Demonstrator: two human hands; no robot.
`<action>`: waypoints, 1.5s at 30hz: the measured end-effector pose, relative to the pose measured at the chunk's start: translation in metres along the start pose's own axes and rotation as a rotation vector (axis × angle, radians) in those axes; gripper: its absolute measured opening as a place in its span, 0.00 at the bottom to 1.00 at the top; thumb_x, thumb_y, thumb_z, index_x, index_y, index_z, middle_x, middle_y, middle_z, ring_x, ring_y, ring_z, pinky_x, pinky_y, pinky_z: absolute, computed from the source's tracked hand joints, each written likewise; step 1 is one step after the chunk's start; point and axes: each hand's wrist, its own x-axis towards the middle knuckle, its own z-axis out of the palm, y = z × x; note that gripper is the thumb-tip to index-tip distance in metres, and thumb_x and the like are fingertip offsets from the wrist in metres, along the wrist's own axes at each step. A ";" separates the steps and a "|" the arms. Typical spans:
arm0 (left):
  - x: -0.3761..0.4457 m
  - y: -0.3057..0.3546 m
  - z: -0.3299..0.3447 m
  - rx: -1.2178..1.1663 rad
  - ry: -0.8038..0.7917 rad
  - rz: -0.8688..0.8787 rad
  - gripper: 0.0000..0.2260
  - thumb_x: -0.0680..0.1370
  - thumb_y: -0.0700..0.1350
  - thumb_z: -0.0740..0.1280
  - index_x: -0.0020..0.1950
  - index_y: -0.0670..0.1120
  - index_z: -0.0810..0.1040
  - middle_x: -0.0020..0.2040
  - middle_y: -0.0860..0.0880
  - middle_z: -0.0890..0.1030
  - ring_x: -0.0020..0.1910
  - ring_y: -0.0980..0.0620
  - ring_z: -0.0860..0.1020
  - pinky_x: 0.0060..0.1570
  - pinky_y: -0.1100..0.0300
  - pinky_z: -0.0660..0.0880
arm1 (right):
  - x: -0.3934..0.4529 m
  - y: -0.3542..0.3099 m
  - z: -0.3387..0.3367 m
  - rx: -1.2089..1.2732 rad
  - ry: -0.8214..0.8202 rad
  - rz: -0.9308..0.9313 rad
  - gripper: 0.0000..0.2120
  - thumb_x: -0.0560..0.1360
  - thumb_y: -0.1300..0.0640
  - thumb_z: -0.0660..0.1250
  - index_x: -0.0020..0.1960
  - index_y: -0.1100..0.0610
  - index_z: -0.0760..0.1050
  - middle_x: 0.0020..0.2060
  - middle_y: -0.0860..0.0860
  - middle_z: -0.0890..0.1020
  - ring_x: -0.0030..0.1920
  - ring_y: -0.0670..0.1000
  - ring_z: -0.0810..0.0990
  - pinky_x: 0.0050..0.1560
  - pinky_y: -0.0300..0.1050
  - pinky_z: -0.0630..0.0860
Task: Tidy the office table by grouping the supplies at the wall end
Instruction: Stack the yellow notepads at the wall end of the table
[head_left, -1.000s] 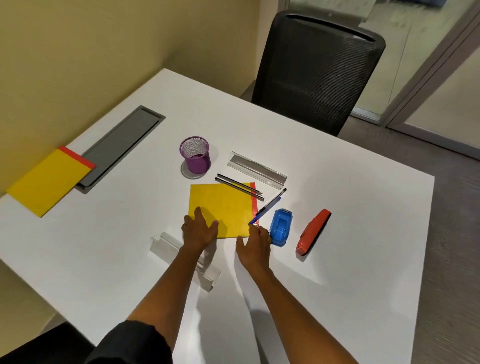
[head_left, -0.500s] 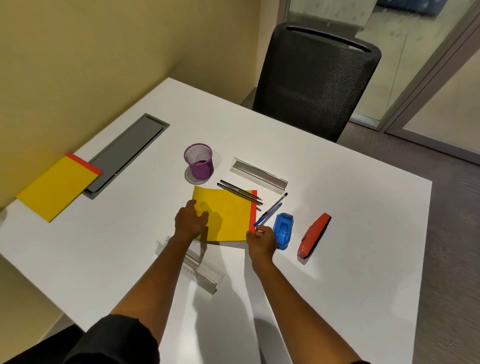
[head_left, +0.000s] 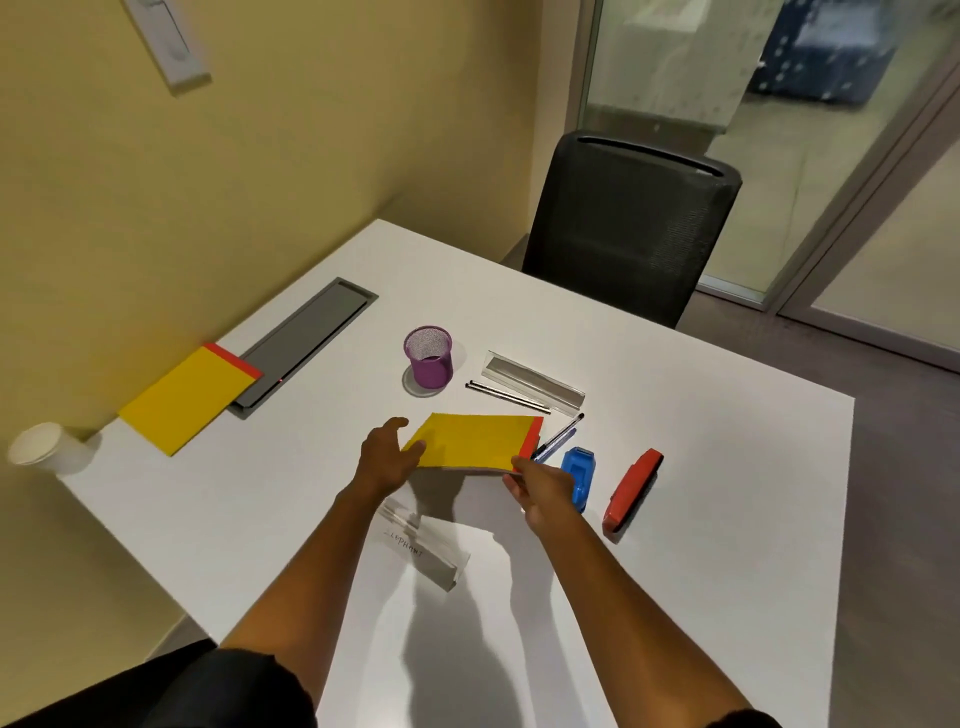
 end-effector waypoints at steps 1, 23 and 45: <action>-0.007 0.001 -0.002 -0.004 0.005 0.003 0.23 0.78 0.46 0.67 0.70 0.40 0.68 0.69 0.39 0.72 0.69 0.41 0.69 0.65 0.53 0.64 | -0.006 -0.003 -0.001 0.005 -0.013 -0.015 0.11 0.73 0.66 0.71 0.54 0.66 0.75 0.47 0.60 0.80 0.42 0.53 0.81 0.40 0.41 0.81; -0.163 0.006 -0.075 -0.129 0.117 0.047 0.30 0.79 0.48 0.66 0.76 0.43 0.58 0.75 0.40 0.64 0.73 0.42 0.63 0.69 0.51 0.63 | -0.157 -0.022 -0.018 0.203 -0.329 -0.383 0.06 0.76 0.60 0.68 0.51 0.62 0.76 0.47 0.59 0.80 0.49 0.59 0.81 0.50 0.52 0.80; -0.322 -0.224 -0.317 -1.001 0.344 0.009 0.13 0.78 0.34 0.64 0.61 0.44 0.70 0.43 0.46 0.79 0.36 0.50 0.79 0.27 0.61 0.79 | -0.379 0.179 0.184 0.152 -0.753 -0.300 0.06 0.77 0.55 0.64 0.48 0.57 0.77 0.38 0.54 0.85 0.39 0.52 0.83 0.44 0.46 0.79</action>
